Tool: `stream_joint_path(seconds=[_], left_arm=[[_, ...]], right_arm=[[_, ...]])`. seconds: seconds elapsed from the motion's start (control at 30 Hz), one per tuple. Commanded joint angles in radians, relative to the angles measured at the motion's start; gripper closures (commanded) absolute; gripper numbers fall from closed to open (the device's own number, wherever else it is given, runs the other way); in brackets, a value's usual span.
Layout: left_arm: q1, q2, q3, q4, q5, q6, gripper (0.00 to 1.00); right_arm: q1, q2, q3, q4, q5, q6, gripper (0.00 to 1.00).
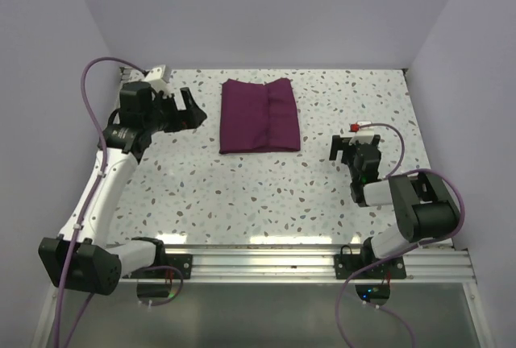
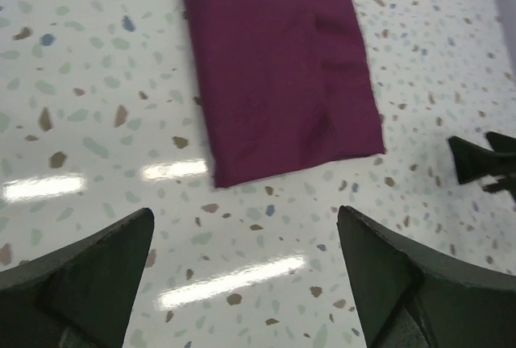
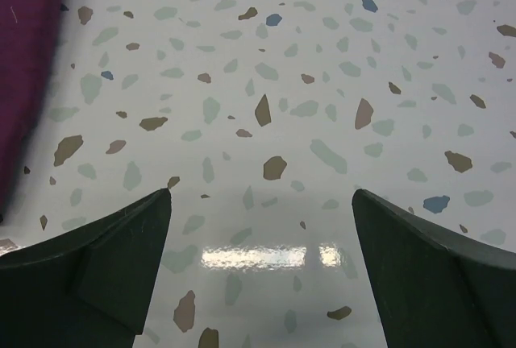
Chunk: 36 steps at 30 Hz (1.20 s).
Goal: Open and lay out the surgical kit
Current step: Open the surgical kit at the center of the board.
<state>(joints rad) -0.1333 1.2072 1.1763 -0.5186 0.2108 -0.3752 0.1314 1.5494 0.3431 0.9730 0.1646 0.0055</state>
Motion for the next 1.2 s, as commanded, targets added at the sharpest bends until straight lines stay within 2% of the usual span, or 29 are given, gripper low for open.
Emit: stream_joint_path(seconds=[0.0,0.07,0.1,0.13,0.17,0.2,0.23,0.27,0.3,0.33,0.37,0.4,0.43,0.47,0.5,0.53,0.57,0.67,0.7,0.77,0.8,0.83,0.9,1.17], left_arm=[[-0.002,-0.055,0.008,0.043,0.3,-0.025,0.0],[-0.002,-0.069,-0.016,0.086,0.311,-0.088,0.0],[-0.002,-0.092,-0.018,0.095,0.29,-0.106,0.0],[-0.003,-0.109,-0.026,0.167,0.297,-0.117,0.0],[-0.005,-0.133,-0.064,0.227,0.314,-0.137,0.0],[-0.005,-0.188,-0.09,0.291,0.341,-0.152,0.0],[-0.003,-0.213,-0.122,0.351,0.338,-0.186,0.0],[0.003,-0.24,-0.204,0.439,0.319,-0.327,0.0],[0.007,-0.236,-0.245,0.463,0.282,-0.412,0.0],[0.015,-0.212,-0.286,0.52,0.335,-0.48,0.0],[0.012,-0.119,-0.321,0.686,0.39,-0.538,0.0],[0.005,-0.068,-0.296,0.66,0.404,-0.542,0.0],[-0.047,-0.033,-0.27,0.608,0.365,-0.518,0.02],[-0.09,0.01,-0.203,0.564,0.295,-0.419,0.02],[-0.133,0.037,-0.157,0.521,0.157,-0.366,0.02],[-0.196,0.07,-0.108,0.393,0.107,-0.294,0.02],[-0.218,0.16,0.004,0.324,0.063,-0.269,0.03],[-0.305,0.347,0.177,0.14,-0.129,-0.176,0.09],[-0.359,0.391,0.21,0.103,-0.207,-0.13,0.11],[-0.408,0.531,0.336,0.05,-0.267,-0.09,0.18],[-0.455,0.581,0.389,0.011,-0.319,-0.079,0.18],[-0.477,0.629,0.443,-0.059,-0.352,-0.07,0.19],[-0.524,0.748,0.572,-0.107,-0.436,-0.054,0.2],[-0.542,1.011,0.812,-0.247,-0.606,-0.082,0.28]], right_arm=[[-0.003,-0.003,0.013,0.043,0.003,-0.013,0.02],[0.007,-0.027,0.028,0.033,0.048,-0.013,0.01],[0.022,-0.064,0.063,-0.166,0.087,-0.013,0.02],[0.051,-0.153,0.192,-0.307,0.157,-0.013,0.02],[0.059,-0.175,0.279,-0.447,0.173,0.032,0.02],[0.059,-0.187,0.381,-0.755,0.152,0.118,0.02],[0.057,-0.178,0.496,-0.912,0.103,0.163,0.02],[0.071,-0.164,0.716,-1.057,0.016,0.204,0.02],[0.08,-0.152,0.805,-1.247,-0.034,0.249,0.02],[0.094,-0.144,0.859,-1.276,-0.072,0.258,0.01],[0.102,-0.146,0.867,-1.28,-0.106,0.311,0.02],[0.087,-0.146,0.849,-1.299,-0.125,0.537,0.02],[0.029,-0.134,0.817,-1.312,-0.219,0.589,0.02],[0.011,-0.092,0.809,-1.285,-0.511,0.596,0.02],[0.01,-0.074,0.82,-1.334,-0.53,0.584,0.02],[0.04,-0.078,0.845,-1.387,-0.481,0.571,0.01],[0.06,-0.128,0.841,-1.417,-0.434,0.556,0.01],[0.085,-0.234,0.772,-1.422,-0.349,0.522,0.02],[0.083,-0.289,0.731,-1.425,-0.341,0.531,0.02],[0.08,-0.331,0.705,-1.474,-0.303,0.565,0.02],[0.067,-0.347,0.689,-1.525,-0.315,0.6,0.02],[0.027,-0.35,0.66,-1.542,-0.429,0.603,0.02],[0.019,-0.356,0.648,-1.617,-0.467,0.576,0.01],[0.019,-0.497,0.662,-1.803,-0.367,0.505,0.02]])
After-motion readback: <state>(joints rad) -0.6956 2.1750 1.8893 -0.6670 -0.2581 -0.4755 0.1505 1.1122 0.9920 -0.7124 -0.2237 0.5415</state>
